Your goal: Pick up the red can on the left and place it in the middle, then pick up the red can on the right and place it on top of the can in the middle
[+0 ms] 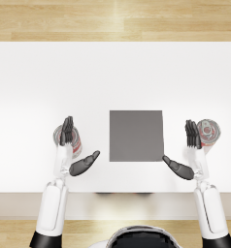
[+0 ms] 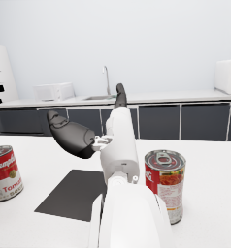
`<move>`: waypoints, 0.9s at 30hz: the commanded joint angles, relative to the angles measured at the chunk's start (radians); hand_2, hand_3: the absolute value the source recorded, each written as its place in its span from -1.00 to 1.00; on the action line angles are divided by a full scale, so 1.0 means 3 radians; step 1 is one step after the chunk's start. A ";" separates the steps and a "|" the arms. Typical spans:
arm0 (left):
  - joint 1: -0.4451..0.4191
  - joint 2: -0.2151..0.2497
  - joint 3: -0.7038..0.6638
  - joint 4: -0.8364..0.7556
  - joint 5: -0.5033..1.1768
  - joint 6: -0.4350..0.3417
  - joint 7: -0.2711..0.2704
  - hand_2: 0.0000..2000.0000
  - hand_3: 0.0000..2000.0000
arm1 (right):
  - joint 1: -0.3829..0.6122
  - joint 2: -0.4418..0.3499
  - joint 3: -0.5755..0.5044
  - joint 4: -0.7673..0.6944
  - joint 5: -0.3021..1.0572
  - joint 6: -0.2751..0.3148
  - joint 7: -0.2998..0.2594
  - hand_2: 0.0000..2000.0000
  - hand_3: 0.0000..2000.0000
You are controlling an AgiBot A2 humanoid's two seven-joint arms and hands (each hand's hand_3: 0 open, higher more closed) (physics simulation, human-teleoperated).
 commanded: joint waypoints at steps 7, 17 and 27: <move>0.0005 0.0050 -0.0630 0.0097 0.0834 -0.0015 -0.0015 -1.00 -1.00 | -0.0074 -0.0047 -0.0797 0.0041 0.0834 -0.0021 0.0021 -1.00 -1.00; -0.0223 0.0096 -0.0574 0.0582 0.0968 -0.0017 -0.0017 -1.00 -1.00 | -0.0197 -0.0108 -0.0952 -0.0495 0.0967 -0.0023 0.0023 -1.00 -1.00; -0.0116 0.0172 -0.0436 0.1198 0.0972 -0.0017 -0.0017 -1.00 -1.00 | 0.0009 -0.0172 -0.0788 -0.1504 0.0971 -0.0023 0.0023 -1.00 -1.00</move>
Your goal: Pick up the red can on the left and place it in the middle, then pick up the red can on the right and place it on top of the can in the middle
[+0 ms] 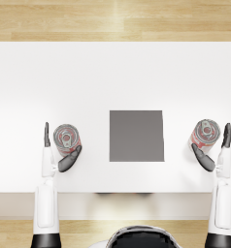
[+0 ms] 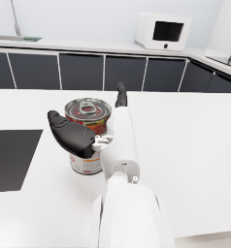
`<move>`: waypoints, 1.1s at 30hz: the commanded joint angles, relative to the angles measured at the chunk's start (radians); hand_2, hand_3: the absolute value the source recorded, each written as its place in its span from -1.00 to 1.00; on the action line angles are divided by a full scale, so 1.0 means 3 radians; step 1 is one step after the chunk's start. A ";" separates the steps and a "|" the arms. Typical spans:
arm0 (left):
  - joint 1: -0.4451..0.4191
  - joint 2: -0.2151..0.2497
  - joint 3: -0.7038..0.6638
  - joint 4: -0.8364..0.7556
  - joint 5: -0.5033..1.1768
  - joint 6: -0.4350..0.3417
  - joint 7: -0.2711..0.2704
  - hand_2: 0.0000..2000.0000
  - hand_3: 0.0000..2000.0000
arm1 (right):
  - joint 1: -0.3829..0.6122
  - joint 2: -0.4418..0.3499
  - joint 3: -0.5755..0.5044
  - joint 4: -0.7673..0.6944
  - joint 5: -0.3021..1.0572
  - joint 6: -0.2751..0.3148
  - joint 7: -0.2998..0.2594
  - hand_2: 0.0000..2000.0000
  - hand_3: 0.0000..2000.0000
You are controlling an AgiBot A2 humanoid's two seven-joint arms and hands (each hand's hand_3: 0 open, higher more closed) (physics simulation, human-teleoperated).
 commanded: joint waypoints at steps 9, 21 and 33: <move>0.0267 0.0091 0.0100 0.0637 0.0000 0.0000 0.0000 -1.00 -1.00 | 0.0398 -0.0072 0.0079 -0.0959 0.0000 0.0000 0.0000 -1.00 -1.00; 0.0428 0.0187 0.0064 0.0991 -0.0002 -0.0041 -0.0005 -1.00 -1.00 | 0.0654 -0.0165 0.0182 -0.1350 -0.0001 0.0064 0.0002 -1.00 -1.00; 0.0513 0.0280 0.0399 0.0230 0.0001 -0.0088 -0.0013 1.00 0.52 | 0.0512 -0.0228 0.0256 -0.0374 0.0001 0.0192 0.0023 1.00 0.52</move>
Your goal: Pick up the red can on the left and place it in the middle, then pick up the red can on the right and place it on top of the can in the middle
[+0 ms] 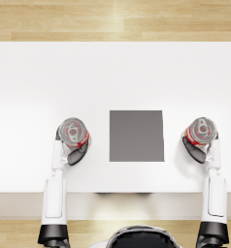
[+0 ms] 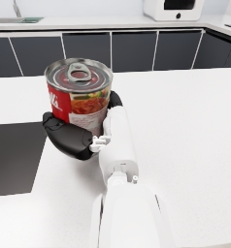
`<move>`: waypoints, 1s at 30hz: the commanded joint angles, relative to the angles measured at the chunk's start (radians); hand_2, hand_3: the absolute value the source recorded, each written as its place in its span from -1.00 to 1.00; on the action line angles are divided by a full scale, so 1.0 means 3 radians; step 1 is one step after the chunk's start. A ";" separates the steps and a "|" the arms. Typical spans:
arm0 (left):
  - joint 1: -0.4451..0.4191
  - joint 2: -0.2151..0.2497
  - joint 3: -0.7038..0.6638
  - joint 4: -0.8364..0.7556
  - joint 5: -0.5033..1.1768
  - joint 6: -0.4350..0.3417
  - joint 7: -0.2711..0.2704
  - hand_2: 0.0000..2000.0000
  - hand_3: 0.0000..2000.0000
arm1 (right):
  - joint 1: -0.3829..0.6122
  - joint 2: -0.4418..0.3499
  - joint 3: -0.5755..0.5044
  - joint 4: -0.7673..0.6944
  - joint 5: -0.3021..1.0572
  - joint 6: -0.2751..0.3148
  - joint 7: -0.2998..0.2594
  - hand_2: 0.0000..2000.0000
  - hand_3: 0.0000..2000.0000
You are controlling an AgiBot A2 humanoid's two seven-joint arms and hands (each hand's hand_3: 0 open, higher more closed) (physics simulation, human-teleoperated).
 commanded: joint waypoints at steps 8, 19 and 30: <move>0.0500 0.0271 0.0923 -0.0104 0.0000 -0.0009 -0.0003 1.00 0.52 | 0.0126 -0.0054 0.0199 0.0875 0.0000 0.0090 0.0002 1.00 0.52; 0.0968 0.0615 0.1366 0.1042 0.0001 -0.0019 -0.0575 1.00 0.52 | 0.0228 -0.0131 0.0350 0.1057 0.0000 0.0173 0.0000 1.00 0.52; 0.1031 0.0524 0.1644 0.1398 0.0001 0.0059 -0.0998 -1.00 -1.00 | 0.0484 -0.0272 0.0698 0.1174 -0.0001 0.0198 0.0007 1.00 0.52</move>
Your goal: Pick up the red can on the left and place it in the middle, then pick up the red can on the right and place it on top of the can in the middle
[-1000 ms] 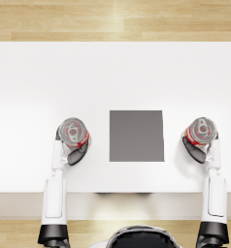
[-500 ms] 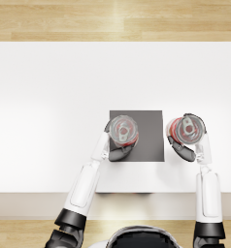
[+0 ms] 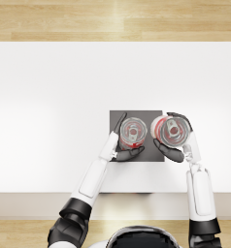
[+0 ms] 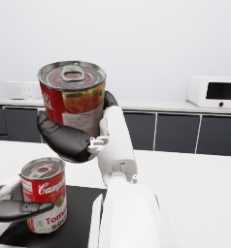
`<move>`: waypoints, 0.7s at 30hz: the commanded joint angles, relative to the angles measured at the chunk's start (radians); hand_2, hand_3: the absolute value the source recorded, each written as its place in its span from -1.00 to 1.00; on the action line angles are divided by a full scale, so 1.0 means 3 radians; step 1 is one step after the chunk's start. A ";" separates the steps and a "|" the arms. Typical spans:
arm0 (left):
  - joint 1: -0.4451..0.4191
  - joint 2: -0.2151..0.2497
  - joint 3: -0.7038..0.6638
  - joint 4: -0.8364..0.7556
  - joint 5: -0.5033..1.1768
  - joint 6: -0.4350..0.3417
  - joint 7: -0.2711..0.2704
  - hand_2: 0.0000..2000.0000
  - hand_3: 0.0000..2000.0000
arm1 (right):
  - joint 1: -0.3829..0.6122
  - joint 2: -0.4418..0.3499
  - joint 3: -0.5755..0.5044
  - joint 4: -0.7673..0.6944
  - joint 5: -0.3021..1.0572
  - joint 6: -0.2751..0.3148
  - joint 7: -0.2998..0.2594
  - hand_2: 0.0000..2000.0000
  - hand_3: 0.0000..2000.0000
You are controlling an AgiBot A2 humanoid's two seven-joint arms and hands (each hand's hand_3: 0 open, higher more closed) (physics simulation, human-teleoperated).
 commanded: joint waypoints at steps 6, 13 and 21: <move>-0.0702 -0.0380 -0.0437 -0.1887 -0.0001 0.0029 0.0641 -1.00 -1.00 | 0.0420 -0.0185 0.0298 -0.0060 0.0000 0.0055 0.0003 1.00 0.52; -0.1212 -0.0515 -0.1409 -0.2729 -0.0003 0.0029 0.0975 -1.00 -1.00 | 0.0684 -0.0350 0.0533 -0.0190 0.0000 -0.0218 -0.0763 1.00 0.52; -0.1420 -0.0514 -0.1665 -0.2629 -0.0003 0.0029 0.1008 -1.00 -1.00 | 0.0837 -0.0467 0.0679 -0.0510 -0.0001 -0.0388 -0.1139 1.00 0.52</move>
